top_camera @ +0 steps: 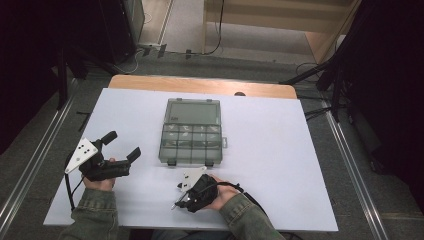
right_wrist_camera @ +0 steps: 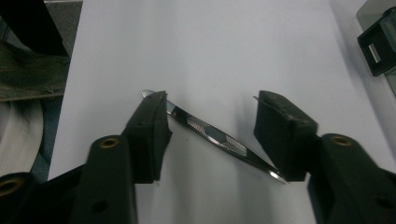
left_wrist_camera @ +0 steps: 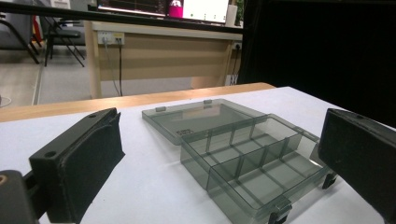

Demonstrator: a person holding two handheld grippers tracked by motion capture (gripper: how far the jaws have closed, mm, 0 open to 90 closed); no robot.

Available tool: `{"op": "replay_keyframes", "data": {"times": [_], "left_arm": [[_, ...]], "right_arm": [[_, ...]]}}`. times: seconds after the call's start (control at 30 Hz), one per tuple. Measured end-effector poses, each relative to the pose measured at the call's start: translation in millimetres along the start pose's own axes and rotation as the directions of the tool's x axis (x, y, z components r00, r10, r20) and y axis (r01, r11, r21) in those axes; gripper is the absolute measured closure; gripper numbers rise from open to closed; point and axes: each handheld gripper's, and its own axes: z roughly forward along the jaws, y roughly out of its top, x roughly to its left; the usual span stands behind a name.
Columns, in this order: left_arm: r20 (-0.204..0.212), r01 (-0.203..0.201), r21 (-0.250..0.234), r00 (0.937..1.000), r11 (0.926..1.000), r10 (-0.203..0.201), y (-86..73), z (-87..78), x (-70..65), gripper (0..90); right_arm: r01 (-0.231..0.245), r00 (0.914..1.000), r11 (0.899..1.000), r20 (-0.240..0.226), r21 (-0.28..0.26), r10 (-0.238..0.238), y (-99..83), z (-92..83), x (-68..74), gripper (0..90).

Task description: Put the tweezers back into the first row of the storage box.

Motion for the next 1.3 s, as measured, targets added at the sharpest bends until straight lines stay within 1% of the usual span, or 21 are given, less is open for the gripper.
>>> {"op": "replay_keyframes", "data": {"times": [0.03,0.07,0.1,0.17,0.2,0.23,0.27,0.3,0.33,0.37,0.4,0.53,0.57,0.6,0.73,0.77,0.8,0.83,0.93,1.1,1.3], "left_arm": [[0.0,0.001,-0.003,1.0,1.0,-0.001,0.0,0.0,0.1,0.0],[0.0,0.001,-0.003,1.0,1.0,-0.001,0.0,-0.1,0.2,0.0],[0.0,0.001,-0.003,1.0,1.0,-0.001,0.0,-0.2,0.4,0.0],[-0.001,0.003,-0.004,1.0,1.0,-0.003,0.0,-0.4,0.5,0.0],[0.0,0.003,-0.005,1.0,1.0,-0.003,0.0,-0.4,0.5,0.0],[0.0,0.003,-0.005,1.0,1.0,-0.003,0.0,-0.4,0.5,0.0],[0.0,0.003,-0.005,1.0,1.0,-0.003,0.0,-0.4,0.5,0.0],[0.0,0.003,-0.005,1.0,1.0,-0.003,0.1,-0.4,0.5,0.0],[0.0,0.004,-0.005,1.0,1.0,-0.004,0.0,-0.3,0.5,0.0],[0.0,0.004,-0.005,1.0,1.0,-0.004,0.1,-0.3,0.6,0.0],[0.0,0.003,-0.005,1.0,1.0,-0.003,0.0,-0.3,0.6,0.0],[-0.001,0.005,-0.005,1.0,1.0,-0.005,0.0,-0.2,0.5,0.0],[-0.001,0.005,-0.006,1.0,1.0,-0.005,0.0,-0.2,0.4,0.0],[0.0,0.003,-0.005,1.0,1.0,-0.003,0.1,-0.2,0.3,0.0],[0.001,0.006,-0.005,1.0,1.0,-0.006,0.0,-0.1,0.5,0.0],[0.002,0.007,-0.004,1.0,1.0,-0.007,0.0,-0.1,0.6,0.0],[0.002,0.008,-0.005,1.0,1.0,-0.008,-0.1,0.0,0.8,0.0],[0.002,0.008,-0.005,1.0,1.0,-0.008,-0.1,-0.1,0.9,0.0],[0.001,0.009,-0.004,1.0,0.9999,-0.009,0.0,-0.4,1.3,0.0],[0.002,0.013,-0.006,0.9999,0.9999,-0.013,0.1,-0.7,1.5,0.0],[0.003,0.021,-0.009,0.9998,0.9997,-0.021,-0.1,-0.8,2.1,0.0]], "right_arm": [[0.005,1.0,1.0,0.002,0.002,-0.005,0.1,-1.0,0.4,53.9],[0.005,1.0,1.0,0.002,0.002,-0.005,0.1,-1.0,0.4,53.9],[0.005,1.0,1.0,0.002,0.002,-0.005,0.2,-1.2,0.3,57.0],[-0.016,0.9999,1.0,0.001,0.0,0.016,0.2,-1.6,0.5,64.5],[-0.013,0.9999,1.0,0.004,-0.002,0.013,0.1,-1.8,-0.2,68.1],[-0.022,0.9997,1.0,0.006,0.002,0.022,0.1,-2.6,-0.9,76.0],[-0.029,0.9996,1.0,0.007,0.005,0.029,0.2,-3.0,-1.1,79.1],[-0.029,0.9996,1.0,0.007,0.005,0.029,0.2,-3.0,-1.1,79.1],[-0.04,0.9992,0.999,0.003,0.008,0.04,-0.1,-3.2,-2.8,84.9],[-0.04,0.9992,0.999,0.003,0.008,0.04,-0.1,-3.2,-2.8,84.9],[-0.062,0.9981,0.998,-0.003,0.014,0.062,0.0,-3.5,-3.0,85.7],[-0.078,0.997,0.997,0.0,0.015,0.078,0.4,-3.4,-3.6,85.9],[-0.092,0.9958,0.996,-0.002,0.017,0.092,0.6,-3.4,-3.3,85.9],[-0.091,0.9958,0.996,-0.005,0.016,0.091,0.7,-3.2,-4.0,86.0],[-0.115,0.9933,0.993,-0.015,0.017,0.115,0.4,-3.4,-5.1,86.0],[-0.113,0.9935,0.993,-0.015,0.016,0.113,0.2,-3.7,-5.3,86.0],[-0.105,0.9945,0.994,-0.004,0.012,0.105,0.2,-4.0,-4.9,86.0],[-0.1,0.9949,0.995,0.01,-0.004,0.1,1.2,-5.5,-3.2,86.0],[-0.091,0.9956,0.996,0.018,-0.019,0.092,2.4,-7.7,-3.1,86.0],[-0.102,0.9938,0.994,0.04,-0.049,0.104,2.5,-14.5,-6.4,86.0],[-0.12,0.9899,0.987,0.062,-0.107,0.127,2.4,-26.2,-13.5,86.0]]}}
